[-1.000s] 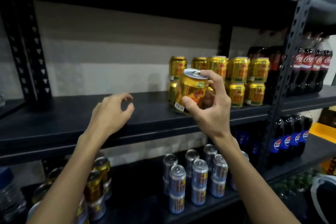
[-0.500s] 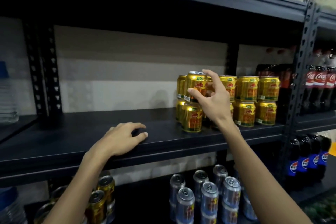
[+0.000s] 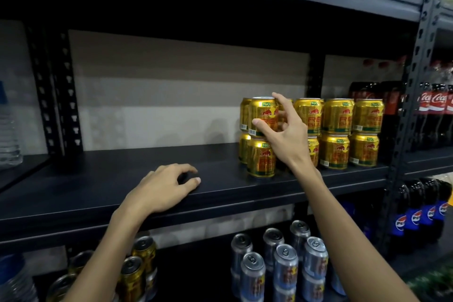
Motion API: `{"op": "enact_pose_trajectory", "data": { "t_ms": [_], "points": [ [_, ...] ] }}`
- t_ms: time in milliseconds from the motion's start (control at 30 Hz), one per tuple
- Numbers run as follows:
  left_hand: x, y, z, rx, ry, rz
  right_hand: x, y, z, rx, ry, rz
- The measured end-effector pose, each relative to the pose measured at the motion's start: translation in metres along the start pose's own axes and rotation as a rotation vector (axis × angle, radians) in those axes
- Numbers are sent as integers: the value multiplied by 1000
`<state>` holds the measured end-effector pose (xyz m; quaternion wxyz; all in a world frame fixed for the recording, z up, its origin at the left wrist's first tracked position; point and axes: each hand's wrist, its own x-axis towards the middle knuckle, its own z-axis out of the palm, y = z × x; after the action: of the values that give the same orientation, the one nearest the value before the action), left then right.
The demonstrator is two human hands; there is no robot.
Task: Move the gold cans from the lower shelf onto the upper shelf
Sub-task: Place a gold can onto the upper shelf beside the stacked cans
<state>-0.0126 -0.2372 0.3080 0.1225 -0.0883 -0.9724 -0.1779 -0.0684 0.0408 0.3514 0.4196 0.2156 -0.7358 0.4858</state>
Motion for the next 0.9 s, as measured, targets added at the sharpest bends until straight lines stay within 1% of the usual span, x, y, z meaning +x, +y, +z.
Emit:
{"op": "enact_pose_trajectory", "data": {
  "t_ms": [100, 267, 400, 600, 900],
  "points": [
    [-4, 0, 1, 20, 15, -17, 0, 2, 2, -3, 12, 7],
    [-14, 10, 4, 170, 13, 0, -5, 6, 4, 21, 18, 26],
    [-12, 9, 2, 165, -6, -3, -12, 9, 5, 2, -17, 40],
    [-14, 12, 2, 172, 13, 8, -15, 10, 9, -30, 15, 24],
    [-11, 9, 3, 179, 13, 30, -19, 6, 10, -23, -7, 90]
  ]
}}
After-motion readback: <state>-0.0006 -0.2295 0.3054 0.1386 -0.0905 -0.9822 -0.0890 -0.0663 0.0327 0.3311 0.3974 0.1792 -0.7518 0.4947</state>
